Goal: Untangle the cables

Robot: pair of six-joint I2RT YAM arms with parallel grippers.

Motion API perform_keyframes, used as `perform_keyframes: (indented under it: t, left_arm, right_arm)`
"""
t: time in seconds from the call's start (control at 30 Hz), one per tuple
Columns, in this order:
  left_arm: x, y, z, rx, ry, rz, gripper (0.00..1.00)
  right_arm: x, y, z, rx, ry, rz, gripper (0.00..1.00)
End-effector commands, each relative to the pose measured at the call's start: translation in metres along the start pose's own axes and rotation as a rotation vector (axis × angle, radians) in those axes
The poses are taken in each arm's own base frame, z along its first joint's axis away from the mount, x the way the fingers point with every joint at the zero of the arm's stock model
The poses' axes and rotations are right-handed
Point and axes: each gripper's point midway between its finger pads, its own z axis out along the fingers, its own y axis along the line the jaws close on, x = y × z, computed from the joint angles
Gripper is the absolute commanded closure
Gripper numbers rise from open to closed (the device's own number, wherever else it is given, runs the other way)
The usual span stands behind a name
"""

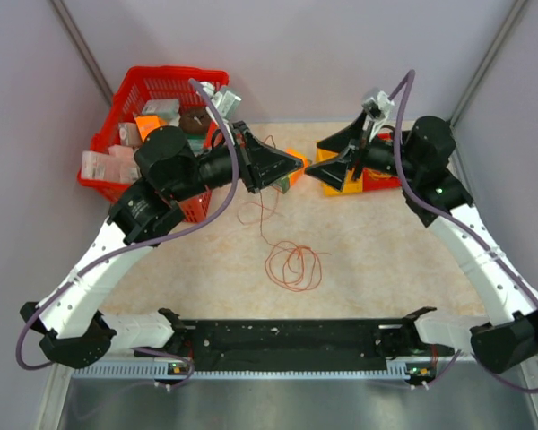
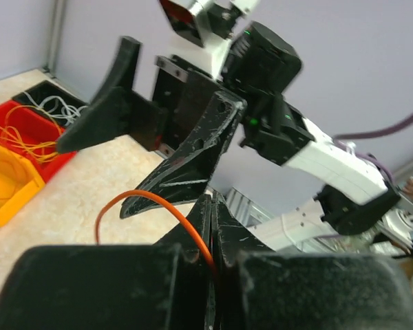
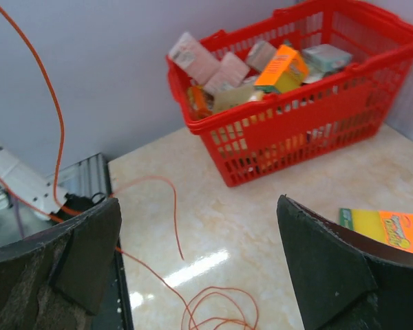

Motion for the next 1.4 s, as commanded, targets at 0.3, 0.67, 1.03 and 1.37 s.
perform_keyframes:
  t: [0.3,0.67,1.03,1.37]
  left_arm:
    - [0.004,-0.031,0.009,0.263,0.092,-0.020,1.00]
    - [-0.001,-0.024,0.013,0.228,0.060,-0.038,1.00]
    - [-0.006,-0.026,0.016,0.241,0.053,-0.039,1.00]
    - [-0.017,-0.005,0.024,0.119,-0.022,-0.102,1.00]
  right_arm:
    - [0.009,0.086,0.010,-0.636,-0.064,0.059,0.09]
    - [0.032,0.038,0.017,-0.210,-0.060,0.058,0.19]
    - [0.006,0.081,0.002,-0.425,-0.130,0.038,0.02]
    - [0.011,0.094,0.022,-0.223,-0.213,0.093,0.05]
